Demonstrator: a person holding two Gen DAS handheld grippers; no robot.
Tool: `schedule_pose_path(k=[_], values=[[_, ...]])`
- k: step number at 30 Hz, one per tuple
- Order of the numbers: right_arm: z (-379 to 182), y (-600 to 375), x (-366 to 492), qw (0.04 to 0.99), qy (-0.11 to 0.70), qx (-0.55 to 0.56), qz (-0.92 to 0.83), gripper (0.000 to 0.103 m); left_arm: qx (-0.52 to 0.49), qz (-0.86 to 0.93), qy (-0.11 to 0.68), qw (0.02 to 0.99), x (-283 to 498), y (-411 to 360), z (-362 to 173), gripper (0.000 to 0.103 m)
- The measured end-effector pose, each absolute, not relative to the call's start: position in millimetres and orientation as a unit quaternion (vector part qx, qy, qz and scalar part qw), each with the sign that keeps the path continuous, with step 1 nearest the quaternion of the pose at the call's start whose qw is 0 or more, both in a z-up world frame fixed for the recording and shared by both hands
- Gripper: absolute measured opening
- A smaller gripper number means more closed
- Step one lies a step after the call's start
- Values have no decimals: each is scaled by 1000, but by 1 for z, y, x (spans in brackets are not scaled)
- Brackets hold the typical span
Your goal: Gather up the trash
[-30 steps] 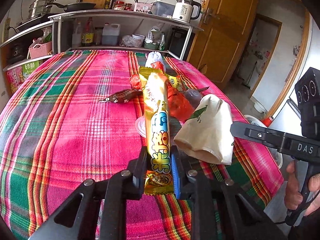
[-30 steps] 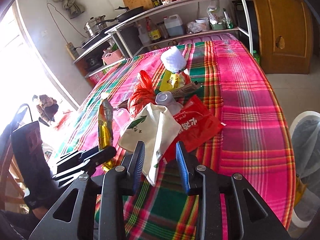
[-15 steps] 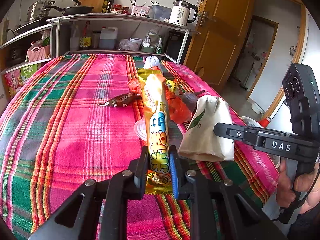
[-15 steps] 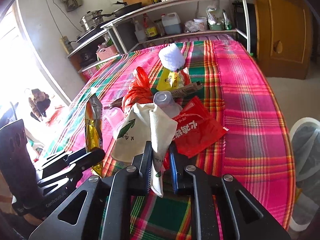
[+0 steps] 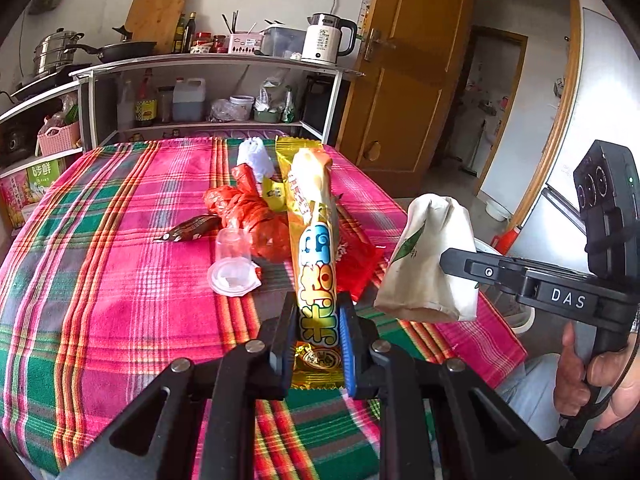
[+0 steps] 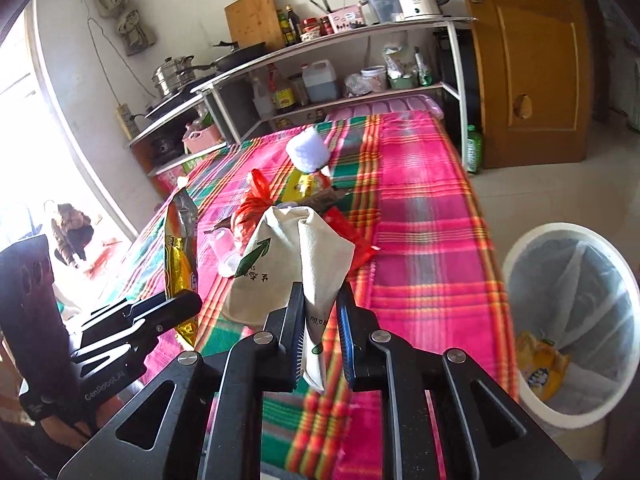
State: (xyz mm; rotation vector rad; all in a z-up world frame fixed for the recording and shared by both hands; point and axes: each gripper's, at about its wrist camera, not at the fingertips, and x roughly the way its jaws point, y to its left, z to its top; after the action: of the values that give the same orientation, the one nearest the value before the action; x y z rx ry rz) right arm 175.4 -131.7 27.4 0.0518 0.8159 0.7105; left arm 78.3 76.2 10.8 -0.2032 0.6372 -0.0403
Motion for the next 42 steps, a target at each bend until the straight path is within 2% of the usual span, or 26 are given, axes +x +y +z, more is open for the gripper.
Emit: schedule_pose_path(k=[21,42], values=[[37,-239,162,893,367,66,251,16,-55,-107,311,943,106,-13,27,20],[6,-319,191,904,388,95,148,16,-32,-182,332,925,171,-97,16,20]])
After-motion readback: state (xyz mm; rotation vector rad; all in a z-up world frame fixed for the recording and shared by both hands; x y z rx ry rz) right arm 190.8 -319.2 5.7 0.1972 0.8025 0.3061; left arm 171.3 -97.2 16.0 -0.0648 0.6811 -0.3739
